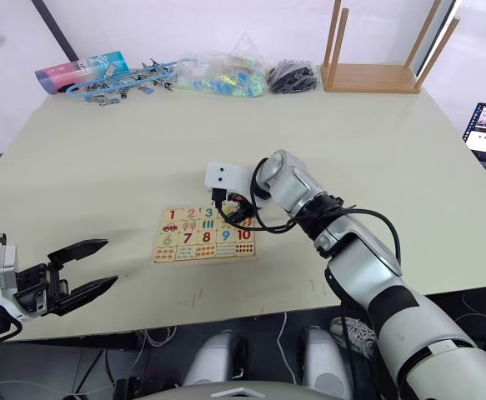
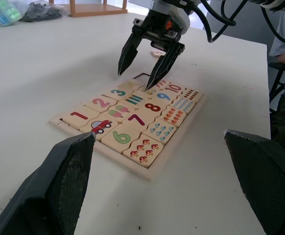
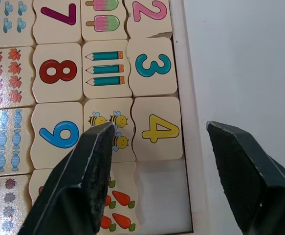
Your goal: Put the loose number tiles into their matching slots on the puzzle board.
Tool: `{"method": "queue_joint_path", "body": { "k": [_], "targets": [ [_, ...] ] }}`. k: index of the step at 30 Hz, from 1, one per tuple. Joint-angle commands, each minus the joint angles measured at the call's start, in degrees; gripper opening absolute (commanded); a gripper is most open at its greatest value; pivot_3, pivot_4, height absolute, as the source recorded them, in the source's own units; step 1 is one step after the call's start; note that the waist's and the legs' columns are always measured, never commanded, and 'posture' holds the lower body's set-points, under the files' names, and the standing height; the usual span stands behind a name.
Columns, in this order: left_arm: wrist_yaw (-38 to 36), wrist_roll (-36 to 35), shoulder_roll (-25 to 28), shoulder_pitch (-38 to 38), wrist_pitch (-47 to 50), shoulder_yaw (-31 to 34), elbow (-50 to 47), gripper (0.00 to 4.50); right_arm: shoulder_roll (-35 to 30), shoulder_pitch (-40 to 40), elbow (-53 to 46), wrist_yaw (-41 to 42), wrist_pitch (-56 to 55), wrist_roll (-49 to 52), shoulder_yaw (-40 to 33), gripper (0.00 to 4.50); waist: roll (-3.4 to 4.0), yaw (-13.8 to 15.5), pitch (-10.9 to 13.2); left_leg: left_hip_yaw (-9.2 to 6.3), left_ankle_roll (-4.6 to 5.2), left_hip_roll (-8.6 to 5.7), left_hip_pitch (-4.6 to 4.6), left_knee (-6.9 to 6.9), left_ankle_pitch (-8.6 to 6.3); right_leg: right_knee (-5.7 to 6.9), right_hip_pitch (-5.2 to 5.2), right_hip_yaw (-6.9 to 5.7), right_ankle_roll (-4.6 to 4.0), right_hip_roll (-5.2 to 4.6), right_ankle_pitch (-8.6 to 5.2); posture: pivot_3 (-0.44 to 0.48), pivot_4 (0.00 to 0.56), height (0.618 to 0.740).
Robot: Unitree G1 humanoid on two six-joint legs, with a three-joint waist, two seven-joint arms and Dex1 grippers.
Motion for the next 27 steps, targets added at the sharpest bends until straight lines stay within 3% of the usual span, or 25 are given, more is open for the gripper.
{"method": "queue_joint_path", "body": {
  "k": [1,10,22,27],
  "targets": [
    [-0.4,0.03,0.33,-0.01,-0.64,1.82,-0.28,4.5,-0.86,-1.35,-1.41,0.72,-0.45,0.16,-1.69,3.14,0.0,0.0,0.0,0.0,0.0,0.0,0.0,0.0,0.0,0.0,0.0,0.0,0.0,0.0,0.0,0.0,0.15,0.737],
    [4.83,2.53,0.4,0.23,1.6,1.01,-0.38,4.5,-8.4,5.0,-14.2,3.66,1.82,4.82,-6.74,3.14,-0.03,0.2,-0.01,-0.03,0.0,-0.01,0.0,-0.01,0.0,-0.02,0.01,0.0,0.0,-0.02,0.0,0.0,0.15,0.737],
    [10.1,6.29,-0.12,-2.6,0.05,1.43,3.32,4.5,-16.75,25.67,-39.31,-1.48,0.27,17.0,-21.74,3.14,-0.07,0.32,-0.02,0.01,0.01,-0.01,0.01,0.0,0.0,-0.01,0.03,0.0,0.01,-0.01,0.0,0.0,0.15,0.737],
    [9.38,6.34,0.33,-2.84,0.86,0.93,4.47,4.5,-19.25,34.77,-45.01,-3.25,-1.63,24.78,-32.34,3.14,-0.12,0.69,-0.03,0.0,0.01,0.0,0.02,0.0,-0.01,-0.01,0.05,-0.01,0.01,-0.02,0.0,0.0,0.15,0.737]
  ]
}}
